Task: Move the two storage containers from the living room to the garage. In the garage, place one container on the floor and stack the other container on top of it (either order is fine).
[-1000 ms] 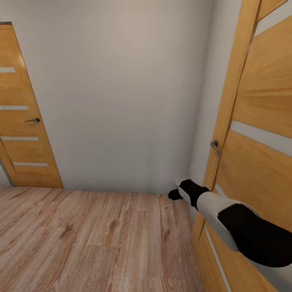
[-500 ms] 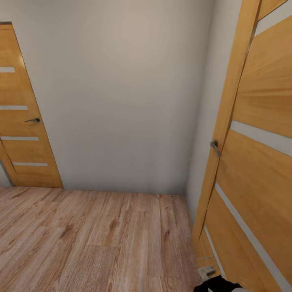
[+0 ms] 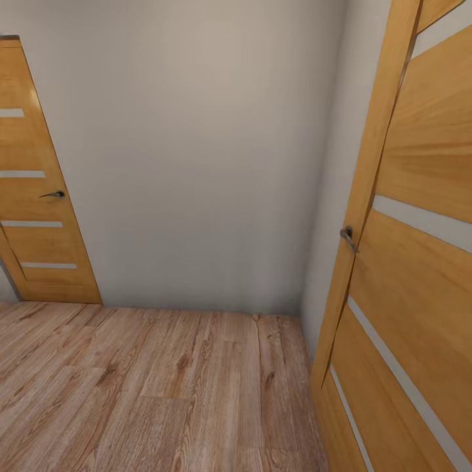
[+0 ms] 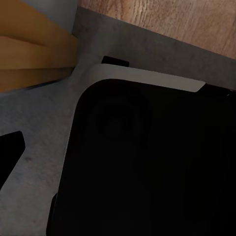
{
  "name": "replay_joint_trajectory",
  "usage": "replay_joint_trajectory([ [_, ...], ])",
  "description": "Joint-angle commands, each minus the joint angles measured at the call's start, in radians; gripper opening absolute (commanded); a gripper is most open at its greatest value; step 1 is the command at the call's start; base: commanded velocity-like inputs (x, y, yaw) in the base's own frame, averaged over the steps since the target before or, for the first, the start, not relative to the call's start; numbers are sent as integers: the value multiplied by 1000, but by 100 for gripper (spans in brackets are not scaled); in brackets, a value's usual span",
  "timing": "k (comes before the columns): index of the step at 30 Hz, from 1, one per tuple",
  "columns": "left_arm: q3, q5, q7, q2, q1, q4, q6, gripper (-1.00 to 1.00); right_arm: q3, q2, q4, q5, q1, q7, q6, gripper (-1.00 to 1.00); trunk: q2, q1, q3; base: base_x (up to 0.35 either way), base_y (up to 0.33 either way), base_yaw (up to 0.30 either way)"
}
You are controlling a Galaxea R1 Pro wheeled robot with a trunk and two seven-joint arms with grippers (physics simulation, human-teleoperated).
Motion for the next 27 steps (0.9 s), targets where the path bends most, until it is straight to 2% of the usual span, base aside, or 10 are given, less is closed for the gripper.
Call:
replay_joint_trajectory([
  [1,4,2,0,0,0,-1,-2,100,6,0,3,-20,16,5,-15,100,0,0,-1,0,0,0],
  [7,5,1,1,-1,0,-1,-2,100,5,0,3,-89,59,-8,-27,100,0,0,-1,0,0,0],
  [10,5,1,2,-3,0,-1,-2,100,5,0,3,-103,88,-11,-42,100,0,0,-1,0,0,0],
  [27,7,2,3,-3,0,0,-2,100,13,-1,2,-93,107,3,-62,100,0,0,-1,0,0,0],
])
